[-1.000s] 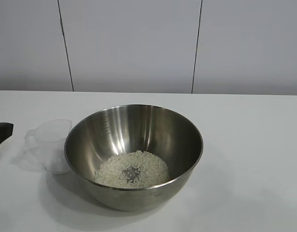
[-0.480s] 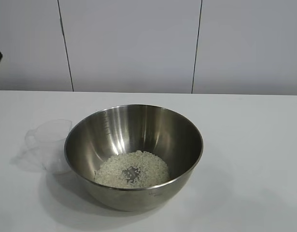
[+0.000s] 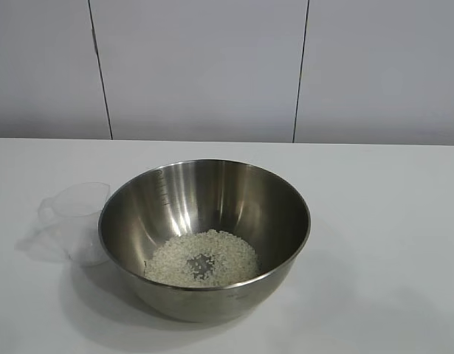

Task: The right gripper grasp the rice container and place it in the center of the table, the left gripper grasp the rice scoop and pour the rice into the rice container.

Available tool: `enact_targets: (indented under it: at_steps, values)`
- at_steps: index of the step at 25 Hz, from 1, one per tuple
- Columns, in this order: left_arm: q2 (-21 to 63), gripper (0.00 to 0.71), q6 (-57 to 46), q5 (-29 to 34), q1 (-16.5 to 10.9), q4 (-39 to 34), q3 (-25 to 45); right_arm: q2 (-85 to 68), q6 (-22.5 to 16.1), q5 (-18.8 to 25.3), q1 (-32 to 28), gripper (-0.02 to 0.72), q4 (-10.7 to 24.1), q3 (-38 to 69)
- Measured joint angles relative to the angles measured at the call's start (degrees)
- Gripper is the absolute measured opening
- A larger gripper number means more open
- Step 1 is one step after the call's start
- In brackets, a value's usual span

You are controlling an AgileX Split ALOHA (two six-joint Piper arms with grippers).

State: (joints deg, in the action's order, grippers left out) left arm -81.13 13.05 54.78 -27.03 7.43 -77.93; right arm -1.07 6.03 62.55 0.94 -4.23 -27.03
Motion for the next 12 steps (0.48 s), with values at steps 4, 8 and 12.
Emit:
enact_targets:
  at_steps: [4,8,12]
  values:
    - [4.49,0.627,6.53,0.5,-2.76,9.32,0.0,0.0,0.0,0.0,0.0,0.567,0.0,0.0]
    - [15.68,0.627,17.22,-2.44,-1.14,22.11,3.0,0.0,0.0,0.0,0.0,0.567,0.0,0.0]
    - [28.95,0.627,25.77,-6.72,1.44,29.53,9.77,0.0,0.0,0.0,0.0,0.567,0.0,0.0]
